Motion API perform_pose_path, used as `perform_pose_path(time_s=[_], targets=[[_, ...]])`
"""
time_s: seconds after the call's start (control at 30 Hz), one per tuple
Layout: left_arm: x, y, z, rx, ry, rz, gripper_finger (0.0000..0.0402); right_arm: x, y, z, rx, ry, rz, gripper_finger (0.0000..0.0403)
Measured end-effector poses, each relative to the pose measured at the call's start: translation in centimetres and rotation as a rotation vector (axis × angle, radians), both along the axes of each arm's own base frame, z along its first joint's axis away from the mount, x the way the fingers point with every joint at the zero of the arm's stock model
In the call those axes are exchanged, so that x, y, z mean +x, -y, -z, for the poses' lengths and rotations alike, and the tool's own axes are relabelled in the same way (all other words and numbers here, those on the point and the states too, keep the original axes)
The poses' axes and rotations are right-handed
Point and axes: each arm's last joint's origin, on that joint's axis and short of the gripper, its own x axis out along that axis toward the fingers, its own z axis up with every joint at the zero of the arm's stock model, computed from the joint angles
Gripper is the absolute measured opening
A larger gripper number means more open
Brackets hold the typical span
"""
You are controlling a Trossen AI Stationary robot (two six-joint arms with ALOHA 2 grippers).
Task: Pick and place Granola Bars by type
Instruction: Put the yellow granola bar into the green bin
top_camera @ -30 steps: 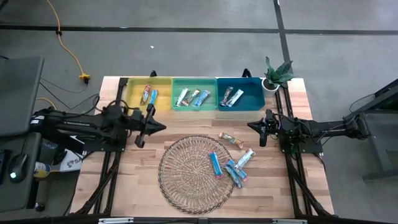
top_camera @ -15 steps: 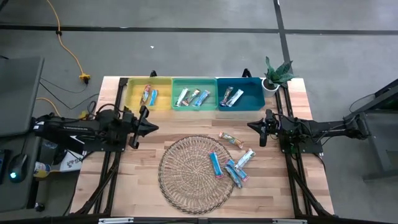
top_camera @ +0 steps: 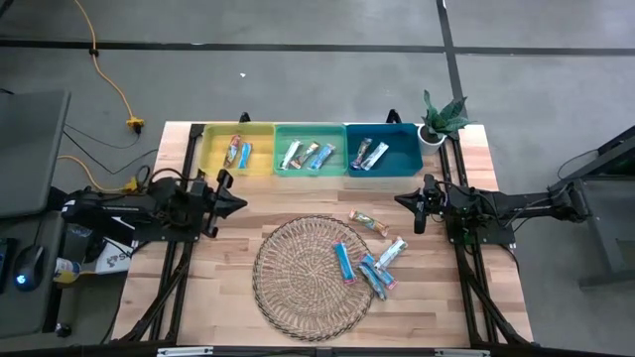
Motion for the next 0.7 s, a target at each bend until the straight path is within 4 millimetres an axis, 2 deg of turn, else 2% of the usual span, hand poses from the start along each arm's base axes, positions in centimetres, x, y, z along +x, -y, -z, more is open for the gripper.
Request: perform_pose_path(time_s=[0.33, 0.7], targets=[[0.3, 0.0, 1.3, 0.158, -0.124, -0.031, 0.0, 0.0, 0.0, 0.0, 0.0, 0.0, 0.0, 0.0], [0.4, -0.3, 2.2, 0.131, -0.219, -0.11, 0.0, 0.0, 0.0, 0.0, 0.0, 0.0, 0.0, 0.0]])
